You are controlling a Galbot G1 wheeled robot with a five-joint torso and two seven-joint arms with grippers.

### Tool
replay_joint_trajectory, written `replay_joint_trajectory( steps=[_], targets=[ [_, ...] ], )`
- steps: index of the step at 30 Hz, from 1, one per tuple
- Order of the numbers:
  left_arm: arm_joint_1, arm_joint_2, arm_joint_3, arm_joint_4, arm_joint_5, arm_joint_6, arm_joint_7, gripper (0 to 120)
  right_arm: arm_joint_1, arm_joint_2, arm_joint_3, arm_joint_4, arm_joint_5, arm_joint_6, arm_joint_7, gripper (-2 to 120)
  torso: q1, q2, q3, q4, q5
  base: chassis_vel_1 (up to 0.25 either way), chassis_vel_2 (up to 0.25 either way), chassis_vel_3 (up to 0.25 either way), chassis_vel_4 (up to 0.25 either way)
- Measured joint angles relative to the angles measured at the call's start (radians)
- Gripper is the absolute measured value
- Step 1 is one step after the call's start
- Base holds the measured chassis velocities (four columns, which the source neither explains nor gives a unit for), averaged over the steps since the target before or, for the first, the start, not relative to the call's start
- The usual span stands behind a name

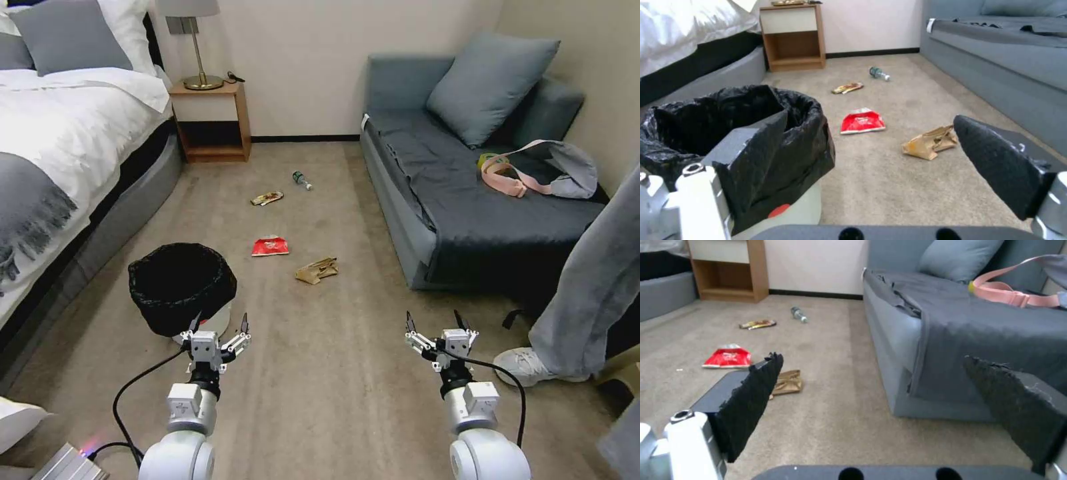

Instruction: Pick up the trash bin, then pick up the garbage on the floor and place it into the trash bin.

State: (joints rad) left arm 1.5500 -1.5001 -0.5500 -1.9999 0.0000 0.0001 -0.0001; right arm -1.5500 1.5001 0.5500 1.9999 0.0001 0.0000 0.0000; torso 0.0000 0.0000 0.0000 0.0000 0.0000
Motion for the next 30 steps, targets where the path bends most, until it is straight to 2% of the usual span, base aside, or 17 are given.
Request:
replay_joint_trajectory(
  steps=[15,18,19,21,22,23,26,27,29,30],
  targets=[
    [-0.005,0.002,0.0,0.0,-0.003,0.006,-0.004,100,0.001,-0.001,0.0,0.0,0.005,-0.003,0.0,100,0.0,0.0,0.0,0.0,0.0,0.0,0.0,0.0,0.0],
    [-0.021,0.01,-0.003,0.0,-0.015,0.032,-0.019,100,0.006,-0.007,0.0,0.009,0.028,-0.028,0.009,100,0.0,0.0,0.0,0.0002,0.0,0.0,0.0,0.0,0.0],
    [-0.029,0.012,-0.003,-0.001,-0.018,0.035,-0.021,100,0.019,-0.022,0.004,0.031,0.08,-0.086,0.031,100,0.0,0.0,0.0,0.0002,-0.0001,0.0,0.0,0.0,0.0],
    [-0.078,0.038,-0.014,-0.001,-0.053,0.107,-0.065,100,0.04,-0.045,0.008,0.065,0.162,-0.178,0.067,100,0.0,0.0,0.0,0.0002,0.0003,0.0,0.0,0.0,0.0],
    [-0.098,0.048,-0.017,-0.001,-0.068,0.138,-0.084,100,0.046,-0.053,0.01,0.075,0.188,-0.209,0.079,100,0.0,0.0,0.0,0.0001,-0.0003,0.0,0.0,0.0,0.0],
    [-0.098,0.048,-0.017,-0.001,-0.068,0.138,-0.084,100,0.046,-0.053,0.01,0.075,0.188,-0.209,0.079,100,0.0,0.0,0.0,0.0001,-0.0003,0.0,0.0,0.0,0.0],
    [-0.17,0.086,-0.032,-0.002,-0.121,0.248,-0.15,100,0.068,-0.078,0.016,0.113,0.279,-0.312,0.118,100,0.0,0.0,0.0,0.0,-0.0001,0.0,0.0,0.0,0.0],
    [-0.17,0.086,-0.032,-0.002,-0.121,0.248,-0.15,100,0.068,-0.078,0.016,0.113,0.279,-0.312,0.118,100,0.0,0.0,0.0,0.0,-0.0001,0.0,0.0,0.0,0.0],
    [-0.196,0.1,-0.037,-0.003,-0.14,0.287,-0.174,100,0.077,-0.088,0.018,0.127,0.314,-0.351,0.133,100,0.0,0.0,0.0,0.0,-0.0001,0.0,0.0,0.0,0.0],
    [-0.237,0.121,-0.045,-0.004,-0.169,0.349,-0.21,100,0.088,-0.1,0.021,0.145,0.355,-0.397,0.15,100,0.0,0.0,0.0,0.0002,-0.0003,0.0,0.0,0.0,0.0]
  ],
)
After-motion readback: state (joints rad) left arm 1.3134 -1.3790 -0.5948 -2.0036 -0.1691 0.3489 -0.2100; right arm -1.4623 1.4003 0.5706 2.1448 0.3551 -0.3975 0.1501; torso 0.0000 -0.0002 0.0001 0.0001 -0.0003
